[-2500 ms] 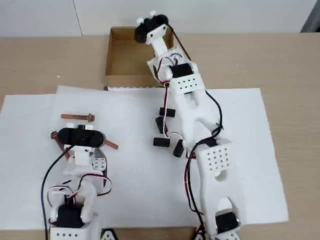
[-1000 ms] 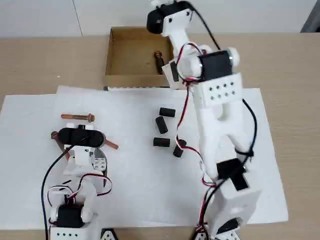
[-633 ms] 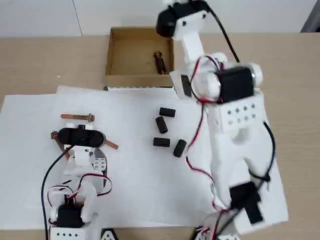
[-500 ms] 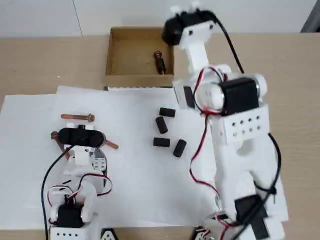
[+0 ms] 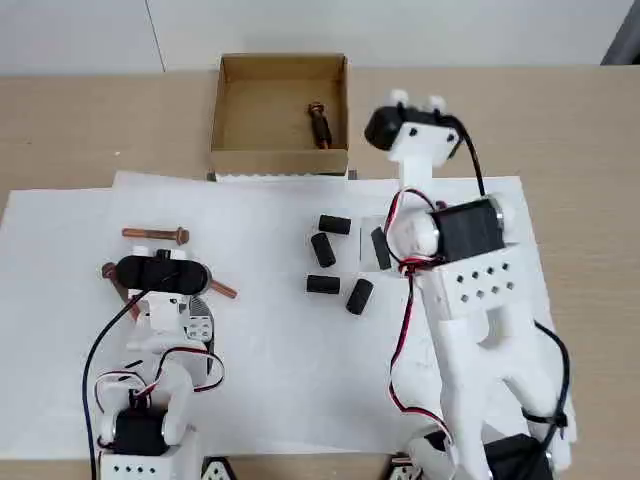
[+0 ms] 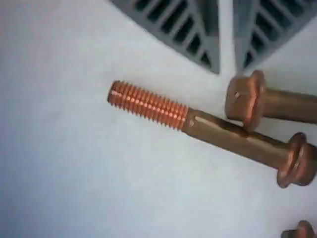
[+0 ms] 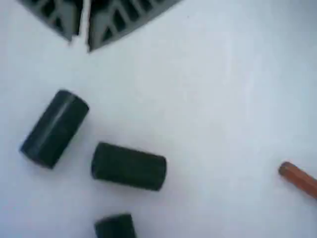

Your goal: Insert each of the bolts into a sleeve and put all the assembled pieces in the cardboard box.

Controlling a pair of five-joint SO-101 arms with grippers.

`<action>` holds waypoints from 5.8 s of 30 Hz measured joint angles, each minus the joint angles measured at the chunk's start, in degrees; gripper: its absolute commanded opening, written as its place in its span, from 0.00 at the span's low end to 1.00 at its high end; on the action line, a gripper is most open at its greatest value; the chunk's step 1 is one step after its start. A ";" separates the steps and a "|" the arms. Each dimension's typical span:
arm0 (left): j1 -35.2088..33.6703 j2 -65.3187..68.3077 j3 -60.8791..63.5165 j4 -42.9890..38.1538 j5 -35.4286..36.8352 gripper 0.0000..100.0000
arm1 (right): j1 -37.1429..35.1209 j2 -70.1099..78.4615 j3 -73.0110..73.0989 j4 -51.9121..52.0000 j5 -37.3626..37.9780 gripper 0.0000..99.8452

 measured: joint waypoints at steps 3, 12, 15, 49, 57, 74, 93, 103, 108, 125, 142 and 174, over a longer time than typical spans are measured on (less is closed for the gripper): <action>0.00 0.00 0.00 0.00 0.00 0.01 | 0.09 0.00 6.42 -2.46 -2.46 0.00; 0.00 0.00 0.00 0.00 0.00 0.01 | -2.64 0.00 20.92 -15.30 -4.13 0.06; 0.00 0.00 0.00 0.00 0.00 0.01 | -4.22 0.00 23.91 -19.43 -4.13 0.17; 0.00 0.00 0.00 0.00 0.00 0.01 | -5.27 18.99 28.31 -36.66 -5.63 0.09; 0.00 0.00 0.00 0.00 0.00 0.01 | -5.10 19.25 28.31 -36.66 -5.71 0.00; 0.00 0.00 0.00 0.00 0.00 0.01 | -5.45 19.52 -10.29 -6.33 -5.71 0.00; -0.18 0.00 0.00 0.00 0.09 0.01 | -4.75 -3.78 -7.65 0.00 -0.79 0.00; -0.18 0.00 -2.73 0.00 0.09 0.01 | 2.29 -26.20 19.08 -0.26 -0.44 0.00; -0.18 0.00 -11.96 2.20 0.09 0.01 | 6.07 -36.57 32.26 -4.48 2.20 0.00; -9.58 33.41 -42.73 9.41 0.00 0.01 | 6.77 -45.36 44.57 -12.04 2.29 0.00; -21.27 71.91 -67.78 26.11 9.41 0.01 | 6.77 -45.36 44.57 -12.22 0.18 0.00; -23.91 115.52 -90.99 27.16 10.81 0.09 | 6.77 -45.36 44.57 -18.11 0.18 0.00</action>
